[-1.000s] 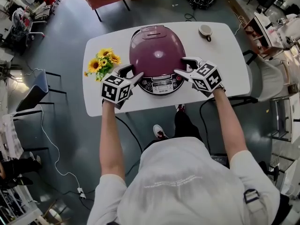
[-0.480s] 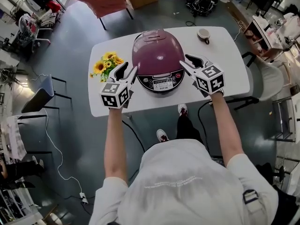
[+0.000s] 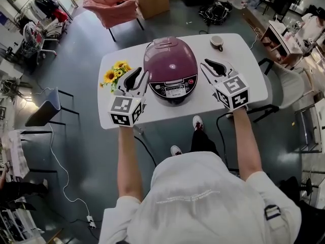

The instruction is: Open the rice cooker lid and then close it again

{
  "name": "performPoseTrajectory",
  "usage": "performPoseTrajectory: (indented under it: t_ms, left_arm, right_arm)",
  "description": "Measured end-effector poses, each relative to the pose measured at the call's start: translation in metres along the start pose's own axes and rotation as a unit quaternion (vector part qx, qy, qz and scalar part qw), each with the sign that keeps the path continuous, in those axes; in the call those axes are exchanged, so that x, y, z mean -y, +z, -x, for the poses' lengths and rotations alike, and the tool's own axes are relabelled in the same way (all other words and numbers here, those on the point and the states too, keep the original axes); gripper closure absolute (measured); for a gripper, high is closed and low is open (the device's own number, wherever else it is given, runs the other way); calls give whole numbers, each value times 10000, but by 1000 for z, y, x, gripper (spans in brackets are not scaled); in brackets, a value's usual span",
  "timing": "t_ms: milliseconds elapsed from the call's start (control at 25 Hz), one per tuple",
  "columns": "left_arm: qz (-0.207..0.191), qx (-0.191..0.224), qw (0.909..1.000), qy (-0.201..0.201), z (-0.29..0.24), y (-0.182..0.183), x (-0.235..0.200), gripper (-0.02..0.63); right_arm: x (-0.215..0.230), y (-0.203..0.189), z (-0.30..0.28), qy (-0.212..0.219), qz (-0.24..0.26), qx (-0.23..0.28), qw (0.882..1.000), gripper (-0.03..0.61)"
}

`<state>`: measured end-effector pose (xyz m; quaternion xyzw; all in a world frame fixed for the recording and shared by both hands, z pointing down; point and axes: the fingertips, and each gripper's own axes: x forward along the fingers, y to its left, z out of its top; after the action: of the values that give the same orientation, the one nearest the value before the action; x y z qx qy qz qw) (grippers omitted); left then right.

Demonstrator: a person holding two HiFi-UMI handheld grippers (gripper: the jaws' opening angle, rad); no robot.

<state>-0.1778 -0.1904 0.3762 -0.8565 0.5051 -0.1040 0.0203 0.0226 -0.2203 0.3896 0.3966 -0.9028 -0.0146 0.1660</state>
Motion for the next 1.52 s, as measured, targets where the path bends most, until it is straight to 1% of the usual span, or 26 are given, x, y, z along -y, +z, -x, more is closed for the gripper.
performPoseTrajectory:
  t_ms: [120,280,440,640,920,1000,1120,1280,1520]
  left_arm:
    - [-106,46,9999,128,7,5,8,566]
    - [-181,-115,9992,324,11,3,10,597]
    - [-181,-125,9993,289,17,6,17,598]
    - [-265,-107,9992,290,22,8,23,598]
    - [-424,58,9985,351,38,25,31,598]
    - [-454,110,9983,350,42,29,33,598]
    - [-382,164,9986,330,43,32,32,598]
    - [-637,2,9973,365,41,27,32,598]
    - [-614,-10,9976,334,40,26,33,598]
  right_arm:
    - [0,3,12,-99,-50,92,9999,508]
    - [-7,10,25,-207,131,213,9995,534]
    - [-14,17,36,-244,180,339,9990,548]
    - [-23,21,39,-149,214,415,9988,551]
    - [-32,33,51,-201,200,690,9972,552]
    - [-33,34,53,-205,209,691,9972,552]
    - [-34,33,51,-183,246,649,9974,552]
    - [-39,30,46,-53,240,567,9981,554]
    - [-42,30,41,19,282,533,9982,554]
